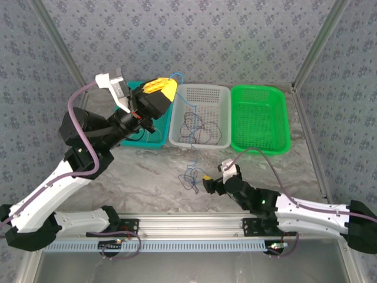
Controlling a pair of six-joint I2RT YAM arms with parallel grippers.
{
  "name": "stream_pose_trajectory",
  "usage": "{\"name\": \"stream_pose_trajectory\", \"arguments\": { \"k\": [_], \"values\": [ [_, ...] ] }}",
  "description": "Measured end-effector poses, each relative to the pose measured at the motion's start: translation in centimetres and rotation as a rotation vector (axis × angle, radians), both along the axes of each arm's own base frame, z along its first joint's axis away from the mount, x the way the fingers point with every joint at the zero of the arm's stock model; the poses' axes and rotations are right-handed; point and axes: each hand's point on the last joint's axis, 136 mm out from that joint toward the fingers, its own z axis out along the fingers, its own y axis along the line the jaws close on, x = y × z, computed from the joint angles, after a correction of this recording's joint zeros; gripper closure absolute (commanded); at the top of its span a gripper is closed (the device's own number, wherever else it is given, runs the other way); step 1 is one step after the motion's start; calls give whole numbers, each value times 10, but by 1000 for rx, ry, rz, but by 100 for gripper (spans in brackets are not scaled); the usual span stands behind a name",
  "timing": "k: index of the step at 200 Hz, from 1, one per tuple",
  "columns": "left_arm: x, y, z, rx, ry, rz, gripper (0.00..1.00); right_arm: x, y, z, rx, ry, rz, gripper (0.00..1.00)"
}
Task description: Untangle the cables
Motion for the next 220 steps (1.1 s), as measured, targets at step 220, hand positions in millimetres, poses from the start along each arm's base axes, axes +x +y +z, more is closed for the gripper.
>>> {"name": "stream_pose_trajectory", "arguments": {
  "k": [220],
  "values": [
    [8,-5,4,-10,32,-9,100,83,114,43,-56,-139,26,35]
  ]
}}
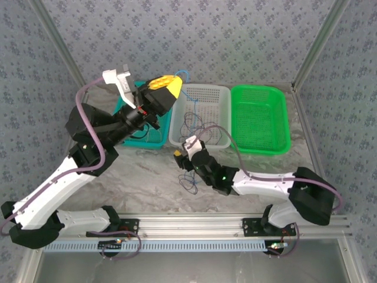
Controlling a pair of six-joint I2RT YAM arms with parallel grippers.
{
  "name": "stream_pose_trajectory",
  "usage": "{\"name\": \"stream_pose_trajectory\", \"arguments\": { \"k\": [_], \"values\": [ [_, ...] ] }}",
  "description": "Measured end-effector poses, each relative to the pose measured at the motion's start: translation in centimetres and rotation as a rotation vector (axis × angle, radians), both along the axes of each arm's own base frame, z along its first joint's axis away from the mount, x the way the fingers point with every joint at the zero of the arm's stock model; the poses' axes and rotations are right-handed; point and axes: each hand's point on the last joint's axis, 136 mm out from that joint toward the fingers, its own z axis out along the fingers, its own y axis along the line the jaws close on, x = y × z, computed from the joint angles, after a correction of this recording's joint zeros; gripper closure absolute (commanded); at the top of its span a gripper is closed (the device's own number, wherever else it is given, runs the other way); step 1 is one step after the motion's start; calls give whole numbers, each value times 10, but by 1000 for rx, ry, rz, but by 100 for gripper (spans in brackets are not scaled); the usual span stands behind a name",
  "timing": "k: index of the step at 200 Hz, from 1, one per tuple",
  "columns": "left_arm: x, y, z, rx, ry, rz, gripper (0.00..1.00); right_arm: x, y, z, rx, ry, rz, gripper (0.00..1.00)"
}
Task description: Untangle the cables
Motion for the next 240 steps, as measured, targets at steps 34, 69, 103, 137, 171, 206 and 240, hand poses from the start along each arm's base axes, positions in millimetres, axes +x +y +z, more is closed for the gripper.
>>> {"name": "stream_pose_trajectory", "arguments": {
  "k": [34,69,103,137,171,206,240],
  "values": [
    [-14,20,21,-47,-47,8,100,4,-1,-37,-43,88,-14,39],
    [-32,50,47,-93,-123,55,100,5,-2,-55,-35,144,-28,46],
    [-52,82,68,-142,-187,96,100,-4,-14,-79,-48,202,-42,55],
    [-64,101,76,-174,-212,110,100,-13,-29,-102,-86,254,-64,58],
    [-65,107,77,-183,-213,126,100,-18,-35,-111,-108,283,-72,60],
    [-63,107,77,-182,-214,139,100,-26,-45,-124,-112,320,-92,65],
    [-66,112,83,-189,-231,155,100,-40,-65,-149,-153,381,-125,67]
  ]
}}
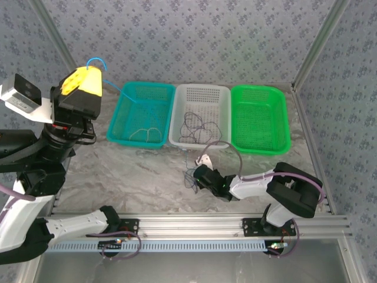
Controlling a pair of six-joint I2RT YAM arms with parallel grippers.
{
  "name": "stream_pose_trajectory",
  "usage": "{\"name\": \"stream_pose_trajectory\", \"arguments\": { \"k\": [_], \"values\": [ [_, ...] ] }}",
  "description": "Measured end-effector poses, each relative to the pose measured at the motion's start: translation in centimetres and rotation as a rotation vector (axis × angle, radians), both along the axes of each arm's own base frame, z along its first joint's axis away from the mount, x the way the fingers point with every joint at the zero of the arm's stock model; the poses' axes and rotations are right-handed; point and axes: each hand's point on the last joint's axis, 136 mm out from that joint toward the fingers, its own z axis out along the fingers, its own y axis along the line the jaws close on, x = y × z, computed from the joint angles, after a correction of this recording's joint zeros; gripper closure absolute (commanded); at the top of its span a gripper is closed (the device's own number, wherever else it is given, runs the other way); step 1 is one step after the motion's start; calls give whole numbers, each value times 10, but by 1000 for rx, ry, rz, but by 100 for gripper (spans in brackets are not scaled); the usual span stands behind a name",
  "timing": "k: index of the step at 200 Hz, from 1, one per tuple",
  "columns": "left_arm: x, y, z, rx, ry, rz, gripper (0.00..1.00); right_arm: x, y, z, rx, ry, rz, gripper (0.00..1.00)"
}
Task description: Untangle the cables
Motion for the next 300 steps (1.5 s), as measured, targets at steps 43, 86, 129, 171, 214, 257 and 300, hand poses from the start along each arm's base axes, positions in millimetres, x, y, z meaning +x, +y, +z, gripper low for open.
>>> {"name": "stream_pose_trajectory", "arguments": {
  "k": [43,86,129,171,214,257,300],
  "values": [
    [-10,17,17,-38,-41,31,100,-4,-4,-5,17,14,-41,70],
    [-25,38,36,-81,-81,41,100,-4,-4,-6,20,-6,-75,62],
    [-20,33,34,-71,-71,44,100,-16,3,-2,-5,-5,-42,17],
    [-2,15,20,-26,-29,73,100,-20,1,48,21,-78,-2,2],
    [9,2,7,8,-2,85,100,-18,3,148,184,-230,41,0],
    [20,-9,-1,24,22,89,100,-18,-2,237,285,-392,156,2],
    [33,-25,-13,49,61,81,100,-30,16,325,364,-549,358,2]
  ]
}}
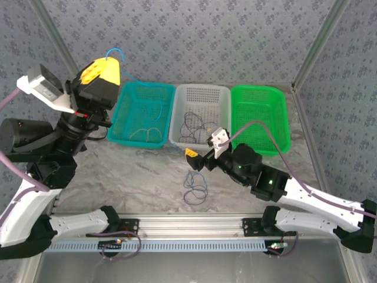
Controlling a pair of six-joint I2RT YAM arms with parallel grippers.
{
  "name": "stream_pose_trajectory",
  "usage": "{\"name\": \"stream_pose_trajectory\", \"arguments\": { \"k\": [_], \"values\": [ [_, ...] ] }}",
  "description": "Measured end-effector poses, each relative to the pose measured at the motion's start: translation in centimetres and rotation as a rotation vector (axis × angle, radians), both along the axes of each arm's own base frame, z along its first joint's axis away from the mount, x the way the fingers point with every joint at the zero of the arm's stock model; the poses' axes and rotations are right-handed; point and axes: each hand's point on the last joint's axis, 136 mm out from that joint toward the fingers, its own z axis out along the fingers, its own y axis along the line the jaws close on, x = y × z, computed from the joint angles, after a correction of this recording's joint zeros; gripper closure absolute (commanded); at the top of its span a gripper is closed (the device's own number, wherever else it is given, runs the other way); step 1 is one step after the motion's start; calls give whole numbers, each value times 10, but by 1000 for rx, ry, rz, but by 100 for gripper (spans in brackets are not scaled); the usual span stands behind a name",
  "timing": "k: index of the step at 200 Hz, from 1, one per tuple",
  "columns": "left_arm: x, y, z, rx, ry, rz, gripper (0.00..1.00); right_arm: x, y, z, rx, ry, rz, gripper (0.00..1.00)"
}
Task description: Untangle the cables
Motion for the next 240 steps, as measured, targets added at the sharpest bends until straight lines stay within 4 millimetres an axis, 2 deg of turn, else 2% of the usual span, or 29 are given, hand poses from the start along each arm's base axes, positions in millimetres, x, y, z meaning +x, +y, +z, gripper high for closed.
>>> {"name": "stream_pose_trajectory", "arguments": {
  "k": [14,33,85,116,145,155,165,176,185,194,216,240],
  "values": [
    [3,-4,-3,4,11,-6,100,-5,5,20,12,-50,50,1],
    [7,-10,-8,10,27,-15,100,-7,13,34,19,-96,109,1],
    [26,-32,-26,34,87,-36,100,5,54,35,3,-117,232,0],
    [32,-33,-30,28,107,-35,100,9,72,45,26,-131,288,0],
    [35,-31,-30,13,120,-37,100,14,80,59,56,-156,310,3],
    [36,-30,-30,6,124,-38,100,18,82,61,65,-159,308,10],
    [38,-29,-30,0,128,-38,100,23,83,62,74,-154,305,22],
    [39,-28,-30,-6,131,-36,100,26,83,61,74,-151,305,40],
    [41,-27,-30,-9,135,-33,100,29,84,60,77,-142,305,60],
    [43,-27,-32,-9,140,-28,100,30,83,60,78,-137,304,72],
    [51,-24,-40,-3,159,2,100,29,82,57,63,-120,313,85],
    [62,-15,-52,-3,188,57,100,25,73,50,31,-85,309,93]
  ]
}}
